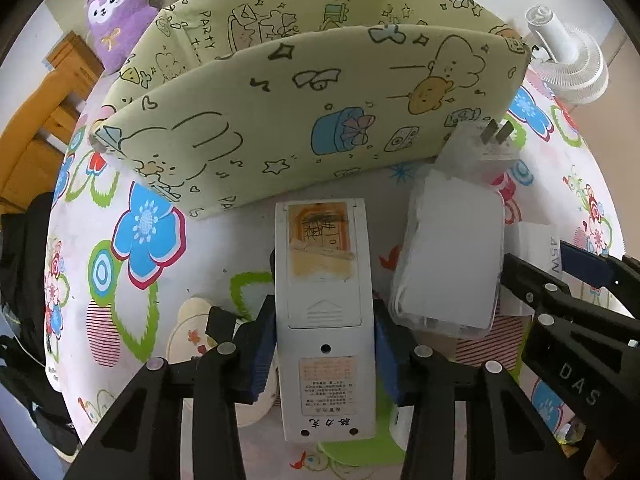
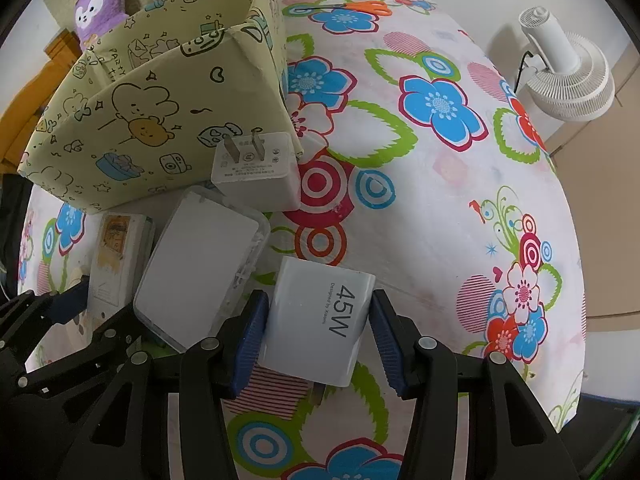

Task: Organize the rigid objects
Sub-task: 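Close the right gripper on the small white charger while the left grips the long white device, then lift the charger with the right tool while the left carries the white device toward the box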

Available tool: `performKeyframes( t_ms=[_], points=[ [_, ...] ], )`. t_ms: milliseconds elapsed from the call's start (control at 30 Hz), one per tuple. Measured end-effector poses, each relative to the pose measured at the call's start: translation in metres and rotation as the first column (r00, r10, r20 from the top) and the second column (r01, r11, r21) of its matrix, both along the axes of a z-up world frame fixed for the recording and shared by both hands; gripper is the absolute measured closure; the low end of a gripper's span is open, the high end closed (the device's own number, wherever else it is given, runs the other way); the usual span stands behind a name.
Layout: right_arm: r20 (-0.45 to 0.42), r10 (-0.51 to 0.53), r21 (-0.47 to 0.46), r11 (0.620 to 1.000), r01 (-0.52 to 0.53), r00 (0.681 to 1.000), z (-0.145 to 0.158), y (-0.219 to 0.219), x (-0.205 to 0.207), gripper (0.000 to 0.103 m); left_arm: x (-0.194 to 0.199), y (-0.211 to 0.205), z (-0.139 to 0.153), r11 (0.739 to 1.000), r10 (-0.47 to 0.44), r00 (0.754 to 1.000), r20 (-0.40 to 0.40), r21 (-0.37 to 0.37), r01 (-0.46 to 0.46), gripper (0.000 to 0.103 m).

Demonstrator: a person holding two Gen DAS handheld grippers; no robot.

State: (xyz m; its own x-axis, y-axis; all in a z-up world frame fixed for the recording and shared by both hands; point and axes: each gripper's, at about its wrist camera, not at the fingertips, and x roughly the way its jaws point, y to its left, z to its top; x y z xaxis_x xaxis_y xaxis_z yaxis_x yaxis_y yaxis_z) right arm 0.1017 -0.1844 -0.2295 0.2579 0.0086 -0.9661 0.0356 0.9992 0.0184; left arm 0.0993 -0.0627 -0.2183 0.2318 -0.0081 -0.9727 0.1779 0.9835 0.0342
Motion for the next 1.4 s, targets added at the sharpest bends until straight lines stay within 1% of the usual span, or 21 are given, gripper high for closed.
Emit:
performKeyframes(
  t_ms=[67,167,367,433,633,967,1167,1400],
  points=[
    [-0.001,0.006,0.001,1.000,-0.006,1.000,0.001,0.002,-0.001,0.049,0.000,0.001,0.001,1.000,0.008,1.000,-0.004,-0.011,-0.008,0.058],
    [0.002,0.018,0.004,1.000,-0.018,1.000,0.005,0.005,-0.003,0.050,0.001,0.006,0.005,1.000,0.000,1.000,0.008,-0.009,0.000,0.058],
    [0.016,0.030,0.020,0.999,-0.030,0.999,0.018,0.014,-0.009,0.052,-0.001,0.019,0.022,0.999,0.006,1.000,0.029,-0.042,-0.005,0.058],
    [0.025,0.032,0.010,0.999,-0.032,0.999,0.025,0.017,-0.012,0.052,-0.002,0.022,0.029,0.999,0.005,0.999,0.039,-0.047,-0.003,0.058],
    [0.058,0.046,-0.014,0.999,-0.045,0.997,0.049,0.029,-0.019,0.053,-0.013,0.024,0.047,0.999,0.000,0.998,0.063,-0.052,0.003,0.058],
    [0.121,0.036,-0.022,0.999,-0.033,0.992,0.090,0.039,-0.030,0.053,-0.020,0.031,0.083,0.998,0.001,0.992,0.123,-0.064,0.007,0.058],
    [0.165,0.028,-0.028,0.999,-0.024,0.986,0.113,0.047,-0.037,0.053,-0.027,0.037,0.108,0.998,-0.011,0.984,0.176,-0.060,0.022,0.058],
    [0.216,0.020,-0.047,0.999,-0.010,0.976,0.140,0.058,-0.046,0.053,-0.033,0.046,0.130,0.997,-0.014,0.975,0.222,-0.072,0.031,0.058]
  ],
)
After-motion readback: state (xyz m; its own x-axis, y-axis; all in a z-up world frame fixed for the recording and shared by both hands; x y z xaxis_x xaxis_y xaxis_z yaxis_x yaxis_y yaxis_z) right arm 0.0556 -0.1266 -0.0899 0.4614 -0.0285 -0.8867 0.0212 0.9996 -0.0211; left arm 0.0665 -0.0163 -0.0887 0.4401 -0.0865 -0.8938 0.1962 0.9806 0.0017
